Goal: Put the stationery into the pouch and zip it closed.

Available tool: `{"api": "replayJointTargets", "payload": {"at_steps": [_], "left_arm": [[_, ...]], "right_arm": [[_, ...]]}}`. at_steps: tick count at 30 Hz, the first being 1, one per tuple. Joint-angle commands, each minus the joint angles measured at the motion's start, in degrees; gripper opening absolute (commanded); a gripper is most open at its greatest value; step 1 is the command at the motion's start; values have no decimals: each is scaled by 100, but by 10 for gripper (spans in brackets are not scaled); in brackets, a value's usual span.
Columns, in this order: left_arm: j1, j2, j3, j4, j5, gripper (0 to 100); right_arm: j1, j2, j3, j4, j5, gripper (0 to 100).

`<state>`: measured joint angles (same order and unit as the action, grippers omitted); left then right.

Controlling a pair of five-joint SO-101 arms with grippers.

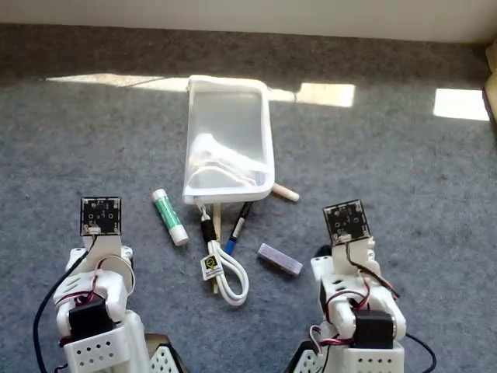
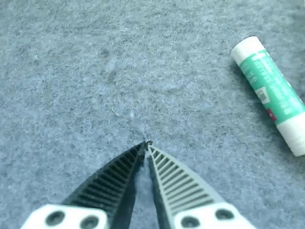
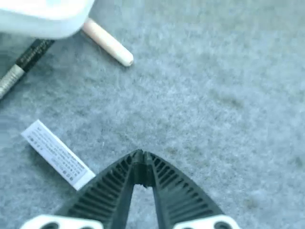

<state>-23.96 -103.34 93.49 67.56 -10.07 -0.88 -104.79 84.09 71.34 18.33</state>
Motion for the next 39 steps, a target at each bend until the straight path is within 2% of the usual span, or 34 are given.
{"api": "replayJointTargets", "payload": {"at_steps": [1,10,39], "left_arm": [[-48,-66,-31,-97,44,7],[-57,-66,57,-132,35,7],[-391,-66,40,-132,26,7]], "right_arm": [[-57,-13,-910,-180,105,12],[-180,1446,-2413,-171,-167,27],[-3741,6018,-4945,-119,-1257,31]]}}
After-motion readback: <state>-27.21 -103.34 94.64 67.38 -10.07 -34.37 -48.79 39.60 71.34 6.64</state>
